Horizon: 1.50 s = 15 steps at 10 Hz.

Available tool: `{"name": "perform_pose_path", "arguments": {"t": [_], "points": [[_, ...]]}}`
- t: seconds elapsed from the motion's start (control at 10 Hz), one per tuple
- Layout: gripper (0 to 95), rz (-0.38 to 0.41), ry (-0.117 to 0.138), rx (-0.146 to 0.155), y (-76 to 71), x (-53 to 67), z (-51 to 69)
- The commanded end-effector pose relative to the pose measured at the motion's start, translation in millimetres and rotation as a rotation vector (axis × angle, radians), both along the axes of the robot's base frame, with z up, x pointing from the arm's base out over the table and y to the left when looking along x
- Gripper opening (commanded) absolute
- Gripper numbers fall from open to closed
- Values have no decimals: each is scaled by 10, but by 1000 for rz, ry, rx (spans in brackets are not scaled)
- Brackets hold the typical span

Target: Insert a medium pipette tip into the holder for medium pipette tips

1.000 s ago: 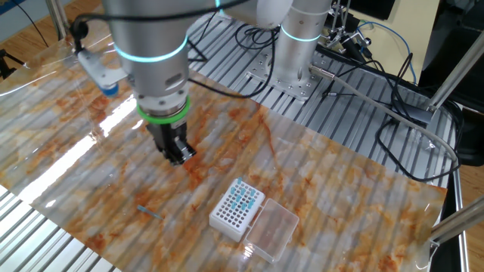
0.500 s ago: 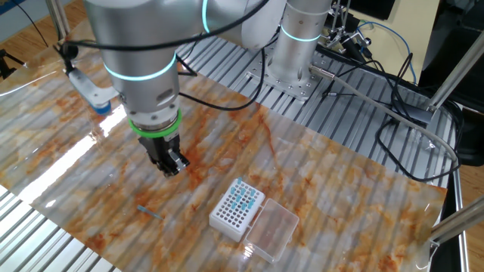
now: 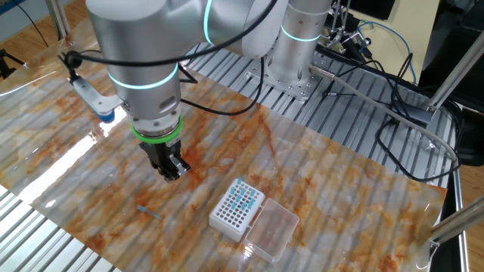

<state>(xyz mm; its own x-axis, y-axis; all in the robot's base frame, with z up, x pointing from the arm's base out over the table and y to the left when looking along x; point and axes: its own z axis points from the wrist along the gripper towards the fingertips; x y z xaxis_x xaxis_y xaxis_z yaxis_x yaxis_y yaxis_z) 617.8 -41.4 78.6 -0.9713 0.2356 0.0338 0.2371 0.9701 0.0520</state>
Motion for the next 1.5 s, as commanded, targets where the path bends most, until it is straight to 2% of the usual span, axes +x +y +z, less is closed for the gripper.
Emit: {"name": "perform_pose_path", "arguments": {"t": [0.1, 0.6, 1.2, 1.5], "points": [[0, 2, 0, -1, -2, 1, -20], [0, 5, -4, -9, -19, 28, -152], [0, 10, -8, -13, -24, 35, -145], [0, 23, -9, 5, -24, 35, -145]]}}
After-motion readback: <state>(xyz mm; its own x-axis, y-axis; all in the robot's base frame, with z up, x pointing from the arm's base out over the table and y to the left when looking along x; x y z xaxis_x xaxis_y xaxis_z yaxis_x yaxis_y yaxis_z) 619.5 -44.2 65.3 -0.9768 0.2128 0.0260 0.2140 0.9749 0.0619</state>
